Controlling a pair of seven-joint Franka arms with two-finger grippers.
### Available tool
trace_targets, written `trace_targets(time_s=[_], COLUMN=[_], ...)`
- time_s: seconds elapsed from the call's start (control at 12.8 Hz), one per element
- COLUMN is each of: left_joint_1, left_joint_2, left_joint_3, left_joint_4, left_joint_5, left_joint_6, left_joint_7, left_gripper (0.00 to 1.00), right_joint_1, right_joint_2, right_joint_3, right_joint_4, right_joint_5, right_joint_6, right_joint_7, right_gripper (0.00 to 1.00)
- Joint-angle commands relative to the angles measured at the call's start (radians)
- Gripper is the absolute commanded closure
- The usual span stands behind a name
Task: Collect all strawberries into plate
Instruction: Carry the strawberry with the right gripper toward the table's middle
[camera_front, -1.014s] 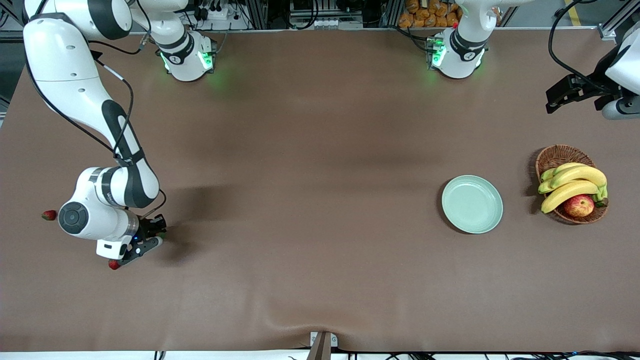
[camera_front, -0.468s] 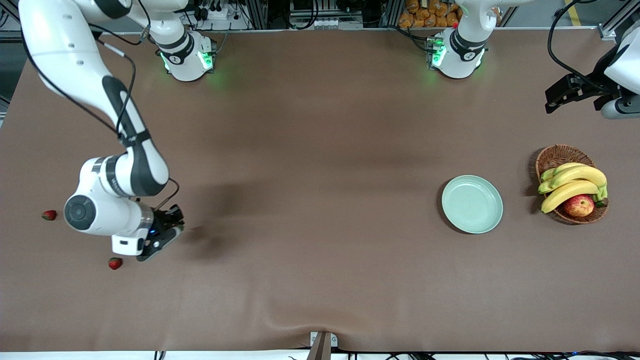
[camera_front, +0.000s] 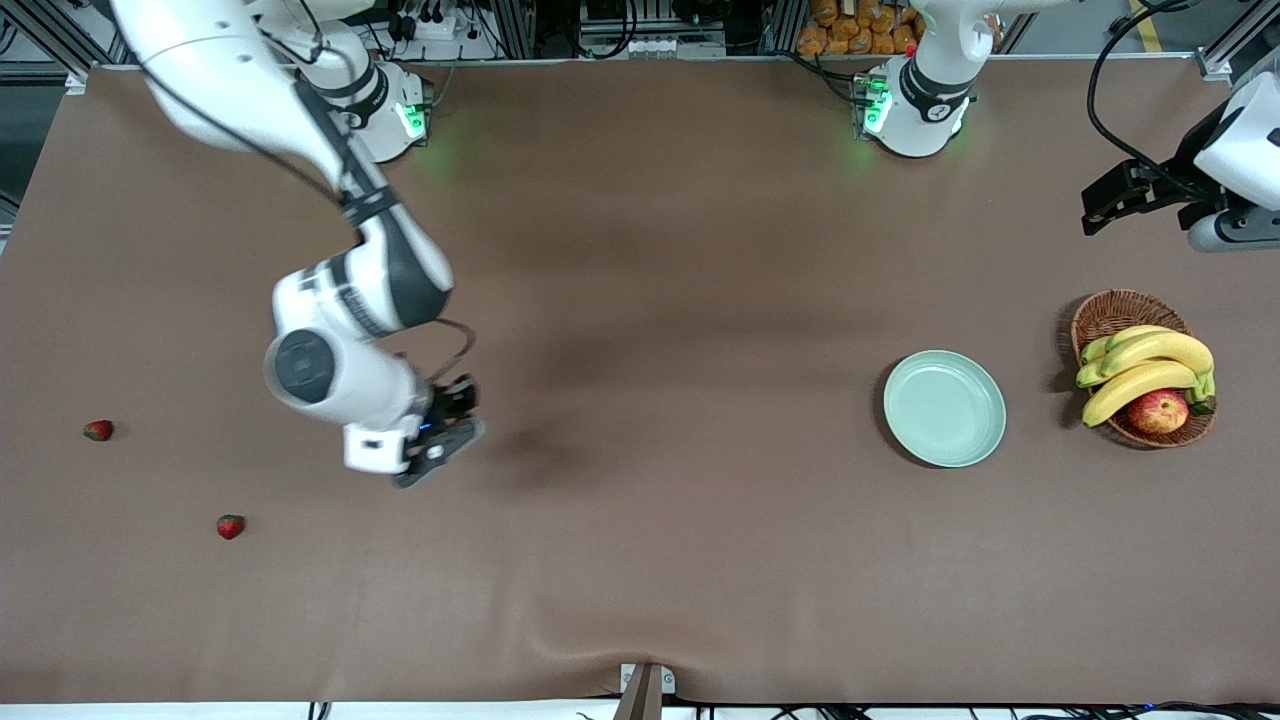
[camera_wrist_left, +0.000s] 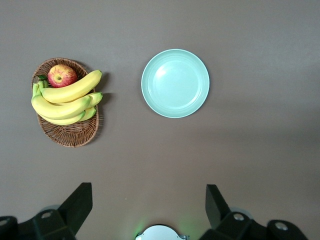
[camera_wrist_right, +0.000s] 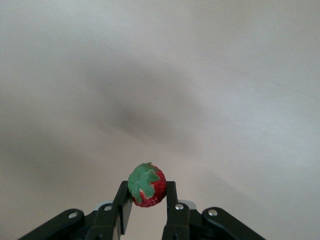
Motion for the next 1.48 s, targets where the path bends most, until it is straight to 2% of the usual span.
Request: trace_targets(time_s=[0.0, 0.31, 0.78, 0.94, 1.09, 1.17, 1.4], left_joint_1=[0.000, 0.001, 0.000, 0.000, 0.000, 0.001, 0.000], left_joint_2=[0.007, 0.007, 0.012, 0.019, 0.019, 0.019, 0.019], left_joint_3=[-0.003, -0.003, -0.003, -0.003, -0.003, -0.003, -0.003], left_joint_4=[0.022, 0.022, 0.022, 0.022, 0.022, 0.022, 0.022], left_joint_5=[-0.010, -0.003, -0.008, -0.008, -0.006, -0.006, -0.005], left_joint_6=[-0.002, -0.004, 0.011, 0.013, 0.019, 0.019, 0.021], left_joint_7=[-0.015, -0.015, -0.015, -0.015, -0.015, -0.015, -0.015], left_gripper=[0.00, 0.00, 0.00, 0.00, 0.00, 0.00, 0.00], right_joint_1=[0.083, 0.229, 0.419, 0.459, 0.508, 0.534, 0.564], right_joint_2=[-0.007, 0.039, 0.205, 0.269, 0.337, 0.361, 0.403], right_joint_3=[-0.009, -0.010, -0.015, -0.025, -0.074, -0.102, -0.116], right_joint_4=[0.004, 0.025, 0.105, 0.163, 0.241, 0.263, 0.292], right_joint_5=[0.008, 0.008, -0.006, -0.012, -0.012, -0.011, -0.012], right_joint_6=[0.028, 0.140, 0.408, 0.434, 0.435, 0.436, 0.436], right_joint_7=[0.200, 0.519, 0.845, 0.887, 0.891, 0.905, 0.951], right_gripper=[1.00, 1.00, 1.00, 1.00, 1.00, 1.00, 0.98])
